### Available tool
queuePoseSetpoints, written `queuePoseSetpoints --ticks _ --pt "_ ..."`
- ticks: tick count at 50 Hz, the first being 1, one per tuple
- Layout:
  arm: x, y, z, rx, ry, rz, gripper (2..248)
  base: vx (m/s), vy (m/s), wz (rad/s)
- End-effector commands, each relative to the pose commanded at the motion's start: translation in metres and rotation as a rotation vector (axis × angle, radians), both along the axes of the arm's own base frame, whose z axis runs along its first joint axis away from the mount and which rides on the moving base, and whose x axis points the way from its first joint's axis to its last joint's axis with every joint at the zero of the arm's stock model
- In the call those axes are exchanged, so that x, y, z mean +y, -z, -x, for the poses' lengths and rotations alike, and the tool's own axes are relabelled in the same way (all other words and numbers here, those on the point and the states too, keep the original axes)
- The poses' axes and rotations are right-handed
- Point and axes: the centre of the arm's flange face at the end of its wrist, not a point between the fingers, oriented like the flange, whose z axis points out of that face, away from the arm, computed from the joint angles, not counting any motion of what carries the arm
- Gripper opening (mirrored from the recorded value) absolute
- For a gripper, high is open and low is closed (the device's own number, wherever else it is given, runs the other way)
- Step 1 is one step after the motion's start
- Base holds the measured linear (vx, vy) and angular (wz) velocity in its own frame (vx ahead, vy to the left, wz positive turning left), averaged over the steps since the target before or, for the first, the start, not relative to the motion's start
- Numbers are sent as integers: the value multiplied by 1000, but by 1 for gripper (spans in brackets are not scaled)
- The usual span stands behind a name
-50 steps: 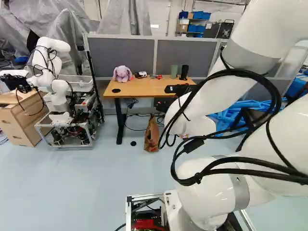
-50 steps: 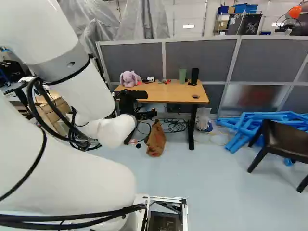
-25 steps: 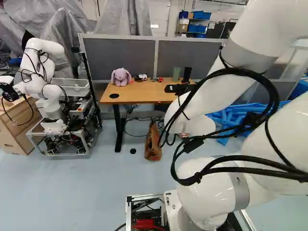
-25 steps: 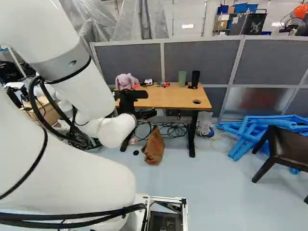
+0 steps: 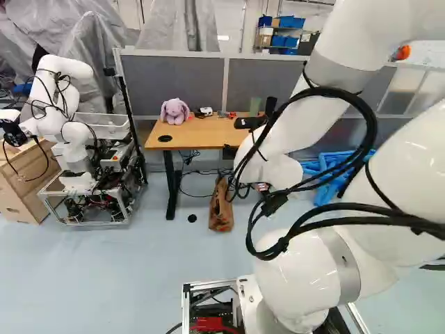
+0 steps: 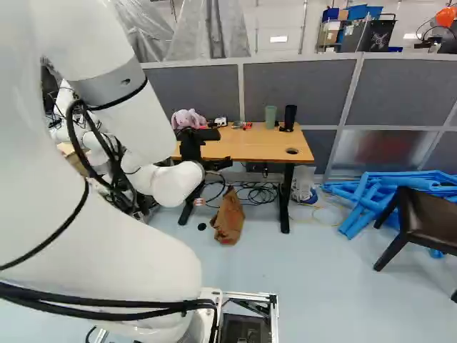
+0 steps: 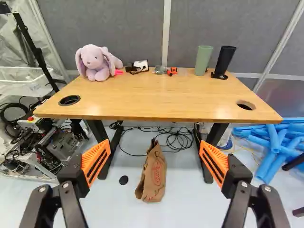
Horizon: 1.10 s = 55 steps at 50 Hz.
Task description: Pick up the bag on the ground and place it on the table
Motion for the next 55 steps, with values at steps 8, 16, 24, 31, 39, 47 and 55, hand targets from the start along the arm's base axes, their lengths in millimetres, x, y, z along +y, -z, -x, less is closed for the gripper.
queuePoseSetpoints --ticks 8,16,24,31,39,47,55 --pt "5 0 -17 12 -13 0 247 0 0 0" --pt "11 1 -33 37 -29 1 247 0 0 0" --pt "17 3 -47 72 -43 3 247 0 0 0" --pt "22 7 -60 110 -56 5 247 0 0 0" --pt "27 17 -77 166 -66 8 247 0 0 0" --pt "29 28 -92 216 -67 11 247 0 0 0" --pt "30 39 -105 252 -65 13 247 0 0 0"
